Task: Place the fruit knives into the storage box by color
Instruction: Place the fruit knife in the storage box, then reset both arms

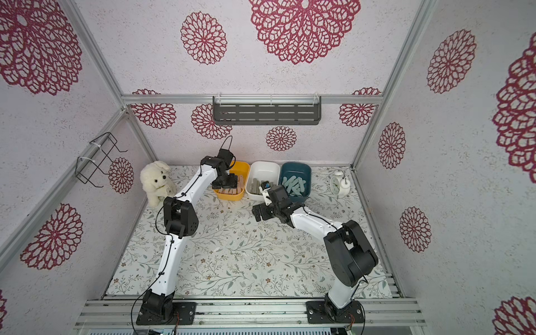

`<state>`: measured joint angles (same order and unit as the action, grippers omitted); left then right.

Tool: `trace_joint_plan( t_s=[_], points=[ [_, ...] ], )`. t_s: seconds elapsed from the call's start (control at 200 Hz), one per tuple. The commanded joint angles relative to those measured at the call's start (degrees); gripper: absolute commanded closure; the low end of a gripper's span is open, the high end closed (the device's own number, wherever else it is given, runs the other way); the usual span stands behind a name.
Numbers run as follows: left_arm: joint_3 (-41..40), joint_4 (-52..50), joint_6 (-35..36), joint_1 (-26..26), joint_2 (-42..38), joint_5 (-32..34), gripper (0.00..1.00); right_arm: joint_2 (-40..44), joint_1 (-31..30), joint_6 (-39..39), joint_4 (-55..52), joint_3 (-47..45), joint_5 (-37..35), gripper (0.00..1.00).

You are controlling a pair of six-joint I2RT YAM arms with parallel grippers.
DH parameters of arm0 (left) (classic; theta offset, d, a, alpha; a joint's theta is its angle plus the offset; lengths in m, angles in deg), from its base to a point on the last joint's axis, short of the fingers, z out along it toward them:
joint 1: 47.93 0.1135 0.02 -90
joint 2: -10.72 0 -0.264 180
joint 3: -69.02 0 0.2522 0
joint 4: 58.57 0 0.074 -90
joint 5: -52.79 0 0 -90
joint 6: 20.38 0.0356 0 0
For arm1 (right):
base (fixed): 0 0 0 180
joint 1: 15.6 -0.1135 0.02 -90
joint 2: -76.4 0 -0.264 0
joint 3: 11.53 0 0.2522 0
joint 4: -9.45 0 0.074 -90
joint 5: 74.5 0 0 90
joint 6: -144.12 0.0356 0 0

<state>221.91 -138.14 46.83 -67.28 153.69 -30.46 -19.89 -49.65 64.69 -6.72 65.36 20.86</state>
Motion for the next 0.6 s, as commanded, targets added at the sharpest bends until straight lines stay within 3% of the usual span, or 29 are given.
trace_joint_plan(
  t_s=[0.0, 0.115, 0.225, 0.38, 0.45, 0.505, 0.595],
  points=[
    [-11.73, 8.96, -1.17, -0.6, -15.64, 1.28, 0.03, 4.27, 0.7, -0.34, 3.63, -2.12, -6.18, 0.01],
    [-34.73, 24.72, -1.38, -0.78, -33.69, 4.72, 0.03, 12.04, 2.31, 0.16, 18.23, -13.39, -14.96, 0.01],
    [-51.02, 35.11, -0.31, -0.62, -45.72, 9.88, 0.03, 18.59, 3.43, -6.9, 37.94, -26.57, -23.41, 0.01],
    [-72.07, 50.35, 8.73, -1.04, -57.34, 21.36, 0.03, 21.38, 6.19, -17.04, 47.16, -35.23, -32.74, 0.03],
    [-77.1, 49.96, 8.83, 2.5, -59.14, 19.92, 0.03, 21.71, 8.63, -21.55, 52.25, -39.56, -32.94, 0.01],
    [-79.3, 49.05, 8.49, 6.31, -59.12, 14.38, 0.03, 20.95, 11.2, -21.88, 55.91, -42.02, -32.68, 0.01],
    [-83.63, 53.28, 9.43, 11.01, -58.39, 11.31, 0.03, 18.36, 15.04, -22.2, 61.78, -45.03, -31.77, 0.01]
  ],
)
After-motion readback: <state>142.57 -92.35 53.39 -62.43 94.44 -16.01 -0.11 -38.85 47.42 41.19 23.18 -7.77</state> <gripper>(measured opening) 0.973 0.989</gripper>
